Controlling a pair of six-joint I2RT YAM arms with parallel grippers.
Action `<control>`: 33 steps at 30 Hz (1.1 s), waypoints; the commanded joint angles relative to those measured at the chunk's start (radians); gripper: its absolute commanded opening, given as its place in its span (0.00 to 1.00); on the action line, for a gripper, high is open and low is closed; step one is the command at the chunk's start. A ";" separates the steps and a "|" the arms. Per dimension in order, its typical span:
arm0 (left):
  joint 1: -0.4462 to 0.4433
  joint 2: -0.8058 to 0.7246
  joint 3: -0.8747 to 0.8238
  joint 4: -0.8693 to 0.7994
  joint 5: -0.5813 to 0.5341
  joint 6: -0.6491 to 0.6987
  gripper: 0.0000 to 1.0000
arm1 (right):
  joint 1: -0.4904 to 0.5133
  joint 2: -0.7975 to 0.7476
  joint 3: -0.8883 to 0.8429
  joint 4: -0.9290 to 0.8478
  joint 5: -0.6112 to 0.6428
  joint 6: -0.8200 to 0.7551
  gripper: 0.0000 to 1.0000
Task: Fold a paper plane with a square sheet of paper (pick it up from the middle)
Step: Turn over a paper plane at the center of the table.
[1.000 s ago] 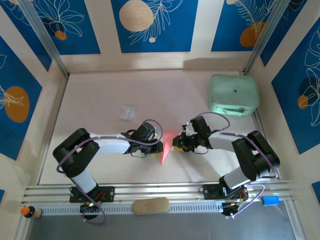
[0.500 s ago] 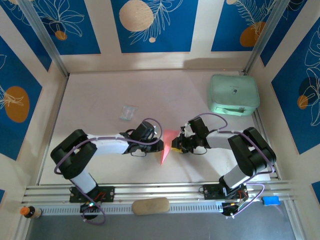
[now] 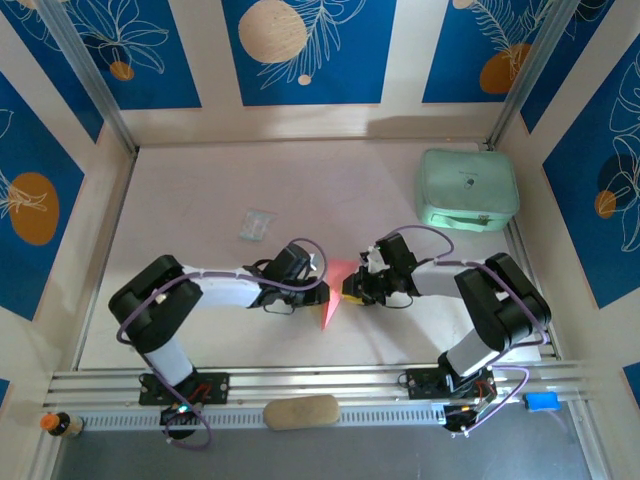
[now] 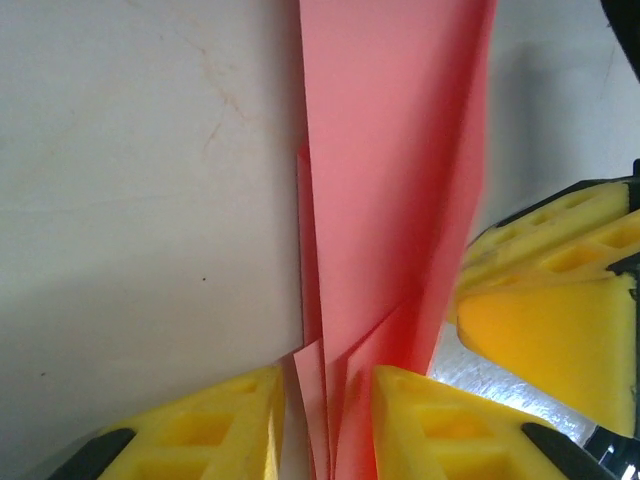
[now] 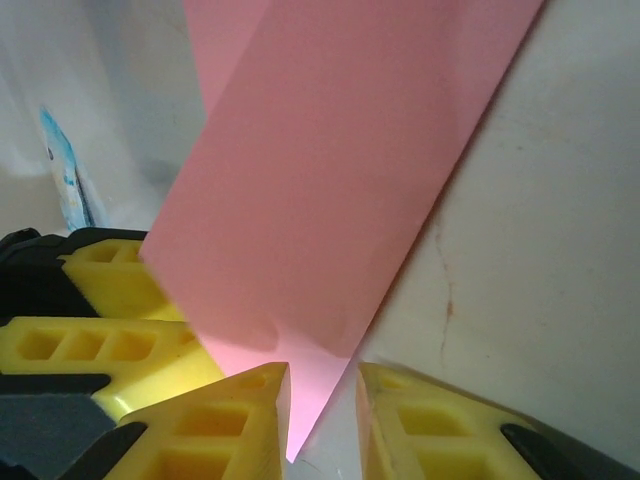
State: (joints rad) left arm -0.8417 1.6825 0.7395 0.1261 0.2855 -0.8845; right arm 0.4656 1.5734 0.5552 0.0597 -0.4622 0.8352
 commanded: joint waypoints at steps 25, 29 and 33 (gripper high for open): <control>0.005 0.076 0.018 0.105 0.165 -0.008 0.19 | 0.007 0.058 0.017 0.032 -0.070 0.020 0.20; 0.005 0.075 0.021 0.108 0.160 -0.010 0.15 | 0.000 0.054 0.012 0.040 -0.076 0.024 0.20; 0.006 0.046 0.017 0.098 0.140 -0.011 0.10 | -0.008 0.045 0.005 0.041 -0.073 0.027 0.20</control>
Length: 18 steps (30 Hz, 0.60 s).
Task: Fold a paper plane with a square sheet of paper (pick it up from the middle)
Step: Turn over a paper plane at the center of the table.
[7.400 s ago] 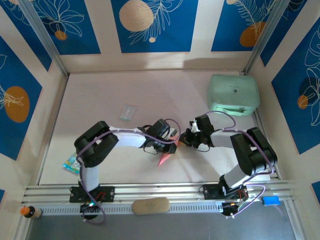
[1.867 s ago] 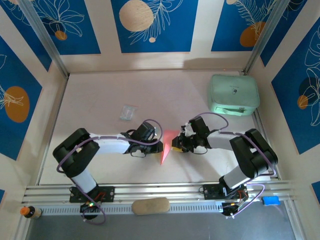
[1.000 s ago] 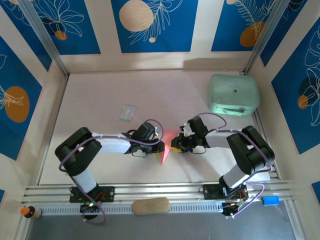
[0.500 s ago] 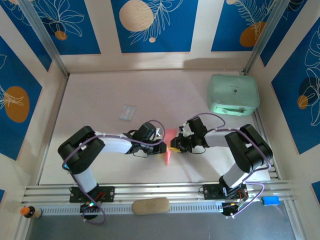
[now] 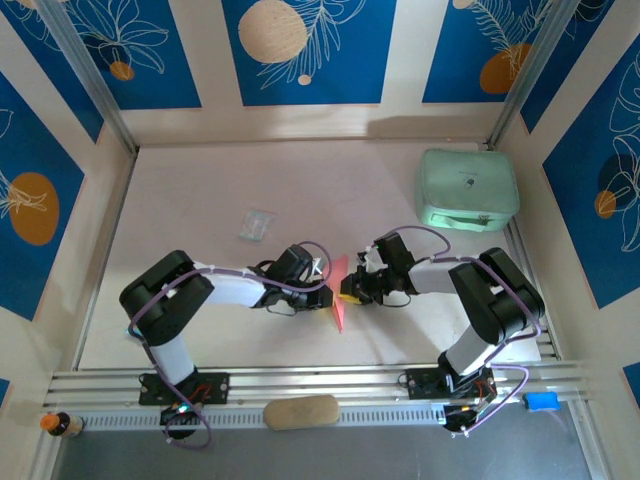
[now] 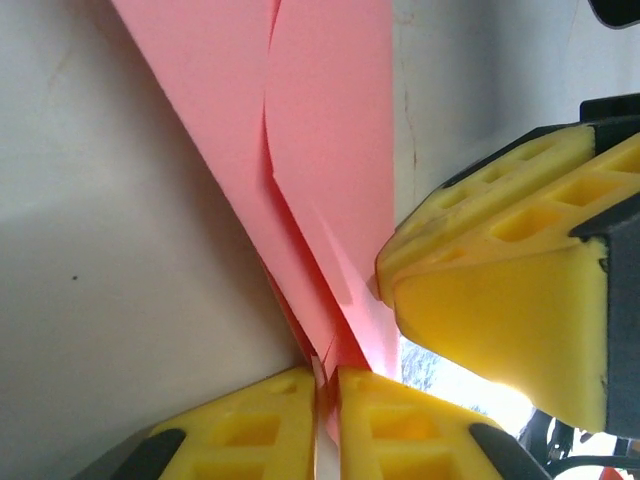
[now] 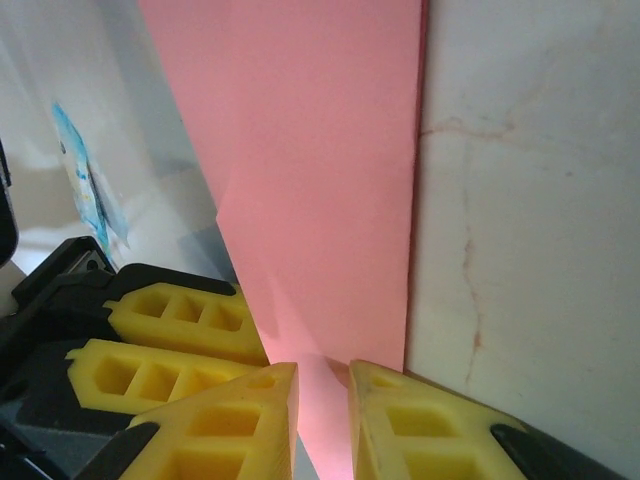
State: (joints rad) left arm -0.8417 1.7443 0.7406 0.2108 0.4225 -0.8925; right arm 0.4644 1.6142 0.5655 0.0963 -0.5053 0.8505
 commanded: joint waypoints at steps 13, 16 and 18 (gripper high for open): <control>0.005 -0.176 0.123 -0.399 -0.237 0.134 0.07 | -0.018 -0.114 -0.016 -0.053 0.041 0.000 0.29; -0.002 -0.173 0.183 -0.524 -0.301 0.175 0.07 | -0.018 -0.114 -0.018 -0.046 0.038 0.005 0.30; -0.006 -0.159 0.220 -0.593 -0.325 0.197 0.07 | -0.014 -0.111 -0.018 -0.030 0.022 0.007 0.31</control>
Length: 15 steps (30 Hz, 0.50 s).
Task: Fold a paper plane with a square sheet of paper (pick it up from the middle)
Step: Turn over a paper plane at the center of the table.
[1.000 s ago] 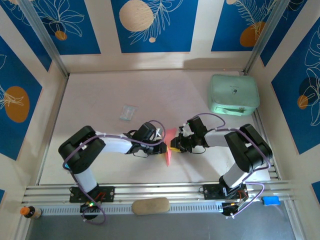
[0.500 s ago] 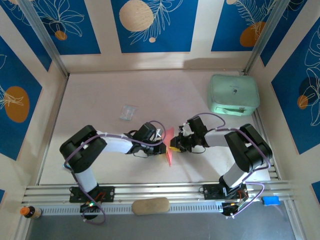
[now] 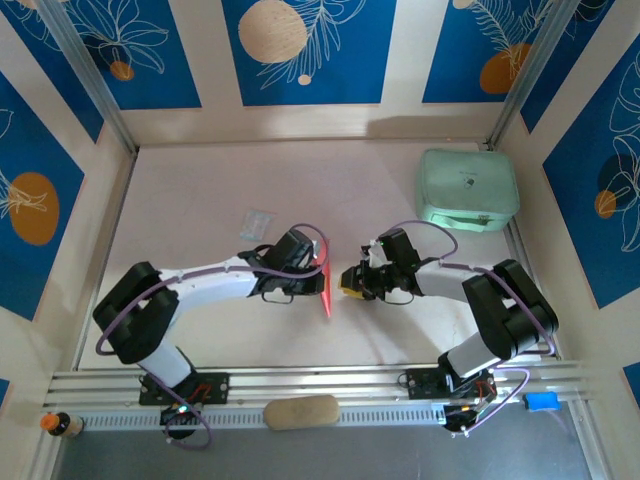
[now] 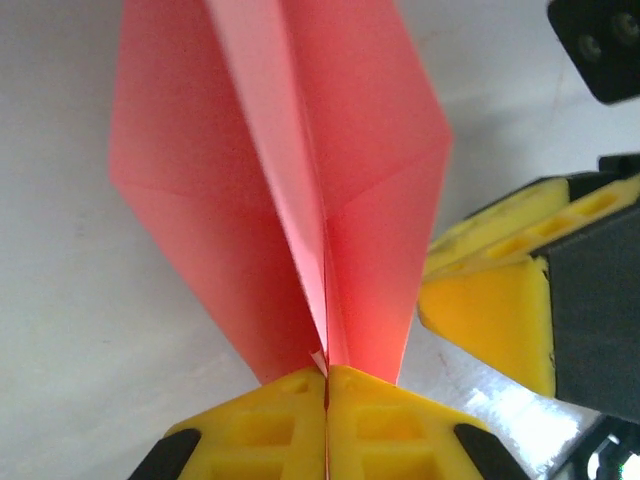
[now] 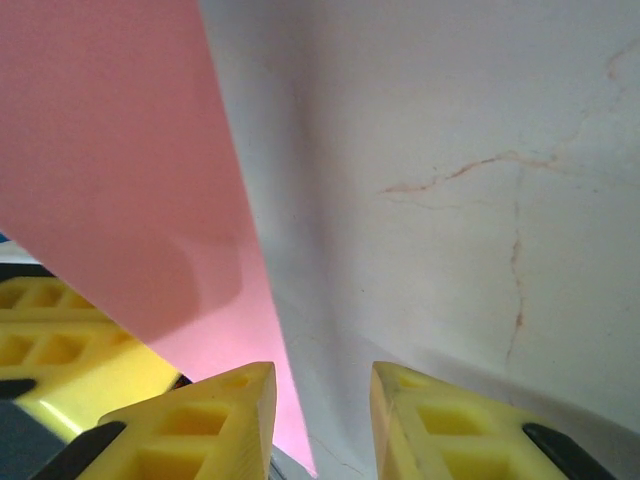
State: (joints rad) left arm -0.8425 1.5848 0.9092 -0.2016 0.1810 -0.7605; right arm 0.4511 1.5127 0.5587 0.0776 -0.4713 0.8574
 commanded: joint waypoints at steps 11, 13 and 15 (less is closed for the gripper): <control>-0.025 0.038 0.083 -0.207 -0.088 0.081 0.06 | 0.032 -0.017 0.009 0.093 -0.065 0.061 0.38; -0.029 0.044 0.082 -0.201 -0.083 0.079 0.06 | 0.039 -0.010 0.028 0.086 -0.063 0.060 0.39; -0.031 0.047 0.082 -0.198 -0.083 0.078 0.06 | 0.045 -0.002 0.041 0.087 -0.061 0.061 0.40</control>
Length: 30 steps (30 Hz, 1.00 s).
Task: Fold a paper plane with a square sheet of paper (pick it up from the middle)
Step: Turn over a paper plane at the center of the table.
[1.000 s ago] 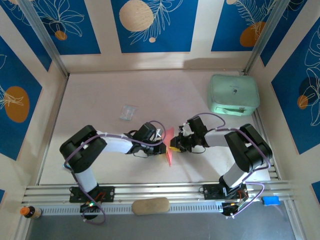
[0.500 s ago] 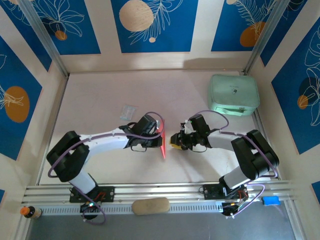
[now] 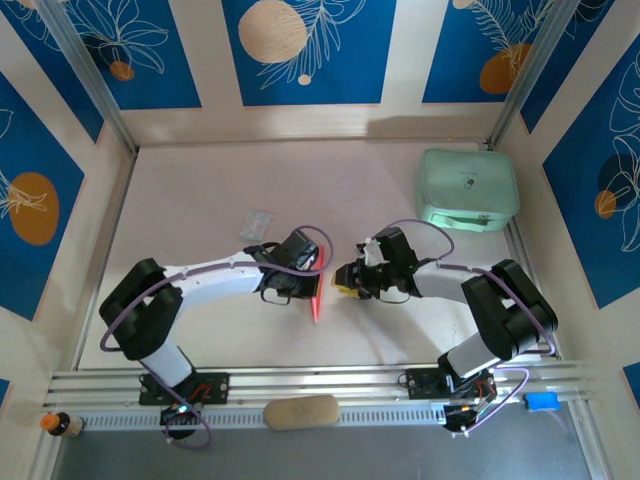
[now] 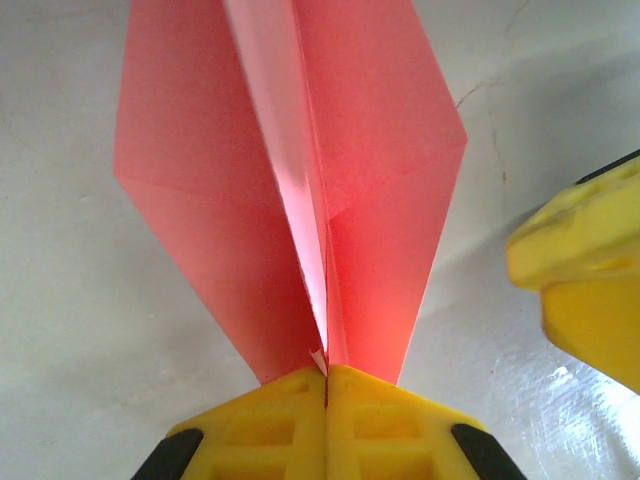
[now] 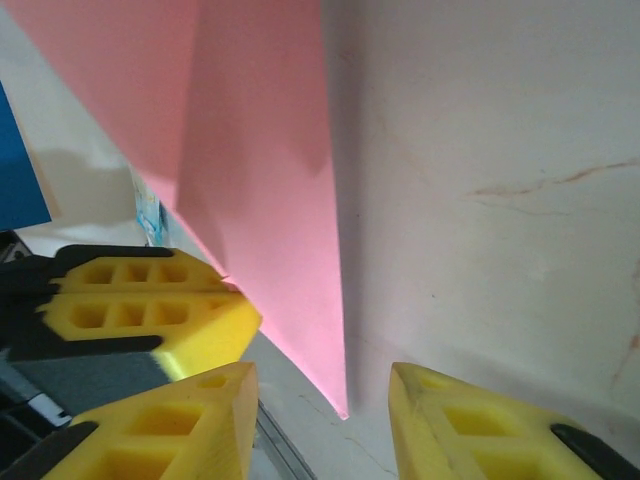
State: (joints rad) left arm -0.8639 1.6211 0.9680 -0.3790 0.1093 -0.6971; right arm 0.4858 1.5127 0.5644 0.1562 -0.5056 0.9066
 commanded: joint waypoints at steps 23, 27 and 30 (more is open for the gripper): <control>-0.020 0.017 0.018 -0.020 -0.017 0.014 0.08 | 0.055 0.160 0.165 -0.157 0.045 -0.051 0.25; -0.020 0.027 0.019 -0.016 -0.011 0.015 0.09 | 0.051 0.167 0.152 -0.142 0.040 -0.039 0.20; -0.021 0.031 0.017 -0.011 -0.006 0.014 0.09 | 0.050 0.173 0.146 -0.132 0.035 -0.032 0.18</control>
State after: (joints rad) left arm -0.8738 1.6333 0.9680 -0.3820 0.1093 -0.6971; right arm 0.5407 1.6691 0.7250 0.0345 -0.4671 0.8654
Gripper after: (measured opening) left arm 0.087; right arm 0.182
